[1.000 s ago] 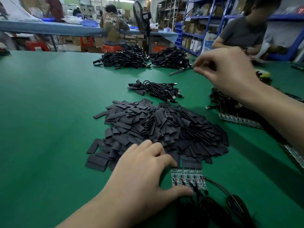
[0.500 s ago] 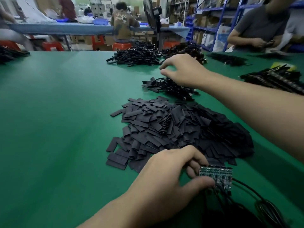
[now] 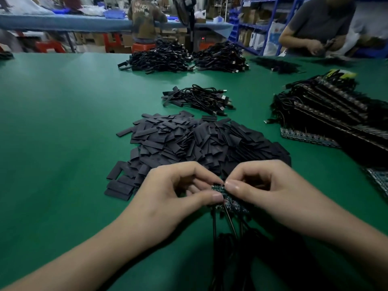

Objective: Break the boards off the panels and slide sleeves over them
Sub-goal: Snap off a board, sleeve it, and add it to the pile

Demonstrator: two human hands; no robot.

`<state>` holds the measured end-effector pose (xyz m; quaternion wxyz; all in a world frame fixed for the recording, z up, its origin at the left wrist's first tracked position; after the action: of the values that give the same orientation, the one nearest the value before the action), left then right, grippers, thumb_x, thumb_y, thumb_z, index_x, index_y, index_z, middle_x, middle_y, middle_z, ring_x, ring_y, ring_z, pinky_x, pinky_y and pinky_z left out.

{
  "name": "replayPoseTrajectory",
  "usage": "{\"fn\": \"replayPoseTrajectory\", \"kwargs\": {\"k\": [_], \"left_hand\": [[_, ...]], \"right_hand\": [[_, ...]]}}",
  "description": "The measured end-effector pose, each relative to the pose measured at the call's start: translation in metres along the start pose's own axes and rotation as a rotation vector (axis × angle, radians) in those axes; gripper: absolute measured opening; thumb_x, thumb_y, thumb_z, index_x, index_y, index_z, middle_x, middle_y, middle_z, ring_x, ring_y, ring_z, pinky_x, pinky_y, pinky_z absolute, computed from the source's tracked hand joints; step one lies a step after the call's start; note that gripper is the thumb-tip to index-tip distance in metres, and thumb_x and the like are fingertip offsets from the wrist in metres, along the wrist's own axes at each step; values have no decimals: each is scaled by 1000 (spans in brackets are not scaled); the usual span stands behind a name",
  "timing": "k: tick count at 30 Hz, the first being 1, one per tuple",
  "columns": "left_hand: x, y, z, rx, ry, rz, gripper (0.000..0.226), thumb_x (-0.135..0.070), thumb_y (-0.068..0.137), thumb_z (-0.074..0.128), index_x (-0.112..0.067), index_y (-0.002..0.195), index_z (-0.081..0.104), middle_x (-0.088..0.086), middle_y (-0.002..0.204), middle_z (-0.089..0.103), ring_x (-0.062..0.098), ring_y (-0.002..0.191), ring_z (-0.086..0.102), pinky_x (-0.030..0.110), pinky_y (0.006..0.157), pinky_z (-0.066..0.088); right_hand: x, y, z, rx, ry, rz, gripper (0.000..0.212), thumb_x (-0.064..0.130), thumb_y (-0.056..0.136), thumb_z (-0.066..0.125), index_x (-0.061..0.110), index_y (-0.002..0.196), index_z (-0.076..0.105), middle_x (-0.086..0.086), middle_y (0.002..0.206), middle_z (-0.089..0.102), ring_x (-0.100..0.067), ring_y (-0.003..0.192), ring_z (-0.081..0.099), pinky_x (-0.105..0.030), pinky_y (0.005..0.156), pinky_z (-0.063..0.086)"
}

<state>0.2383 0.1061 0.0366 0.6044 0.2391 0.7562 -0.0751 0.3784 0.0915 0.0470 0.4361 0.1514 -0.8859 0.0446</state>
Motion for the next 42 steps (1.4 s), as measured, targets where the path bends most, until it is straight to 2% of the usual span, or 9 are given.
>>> {"fn": "replayPoseTrajectory", "kwargs": {"k": [5, 11, 16, 20, 26, 32, 37, 39, 42], "left_hand": [[-1, 0, 0, -12, -29, -29, 24, -34, 68, 84, -28, 90, 78, 3, 80, 75, 11, 69, 67, 25, 69, 54], [3, 1, 1, -17, -170, -96, 24, -23, 62, 84, -15, 84, 78, 6, 71, 75, 8, 63, 66, 16, 64, 52], [-1, 3, 3, 14, -230, -101, 19, -17, 63, 83, -16, 82, 79, 7, 72, 75, 7, 62, 68, 13, 62, 52], [1, 4, 4, 30, -270, -110, 20, -20, 62, 86, -18, 81, 80, 6, 71, 74, 7, 63, 67, 13, 62, 52], [2, 3, 8, 65, -360, -124, 17, -16, 65, 82, -17, 81, 80, 6, 73, 74, 7, 62, 67, 13, 61, 52], [3, 8, -6, -17, -500, -87, 40, -35, 50, 96, -19, 83, 81, 4, 72, 75, 8, 59, 66, 16, 57, 53], [-9, 10, -30, -197, -355, 28, 26, -27, 57, 93, -26, 78, 78, 2, 73, 75, 9, 62, 68, 19, 59, 53], [-18, 9, -29, -216, -241, 105, 19, -28, 62, 87, -27, 77, 76, -2, 75, 74, 13, 66, 64, 24, 62, 51], [-28, 7, -20, -171, -199, 194, 14, -29, 68, 81, -26, 81, 76, -7, 79, 69, 5, 66, 61, 14, 59, 47]], "right_hand": [[-5, -6, 1, -124, 60, -22, 19, 54, 81, 70, 37, 90, 74, 11, 85, 75, -31, 76, 69, -54, 73, 57], [-3, -5, 6, -131, 117, -70, 24, 56, 82, 64, 36, 92, 74, 5, 86, 74, -44, 77, 65, -61, 69, 54], [-4, -4, 8, -80, 291, -67, 9, 35, 87, 71, 29, 90, 76, 3, 84, 74, -14, 71, 65, -37, 60, 52], [-4, -3, 12, -42, 411, -49, 9, 33, 86, 75, 24, 87, 76, -11, 84, 72, -24, 72, 55, -47, 62, 41], [-3, -2, 17, 4, 594, -31, 8, 23, 85, 76, 15, 83, 77, 2, 78, 73, -4, 72, 63, -14, 67, 49], [-11, -2, 20, 4, 550, 54, 8, 29, 84, 79, 22, 86, 78, 1, 84, 77, -4, 77, 68, -15, 71, 52], [11, -9, 5, -206, -134, -163, 34, 56, 88, 65, 34, 112, 74, 23, 113, 67, -1, 117, 59, -17, 96, 42], [21, -10, 6, -223, -103, -219, 41, 58, 86, 60, 32, 114, 73, 22, 114, 66, -4, 120, 56, -17, 97, 41], [18, -10, 12, -165, 129, -179, 30, 50, 87, 65, 28, 103, 76, 14, 104, 73, -6, 104, 67, -24, 89, 50]]}}
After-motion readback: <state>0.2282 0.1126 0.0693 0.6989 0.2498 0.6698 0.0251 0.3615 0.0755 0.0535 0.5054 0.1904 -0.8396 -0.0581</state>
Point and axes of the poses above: each hand's wrist, its own y-axis towards the middle knuckle, its own z-axis out of the palm, x = y × z, the point moved 10 cm from there along y, towards the middle knuckle
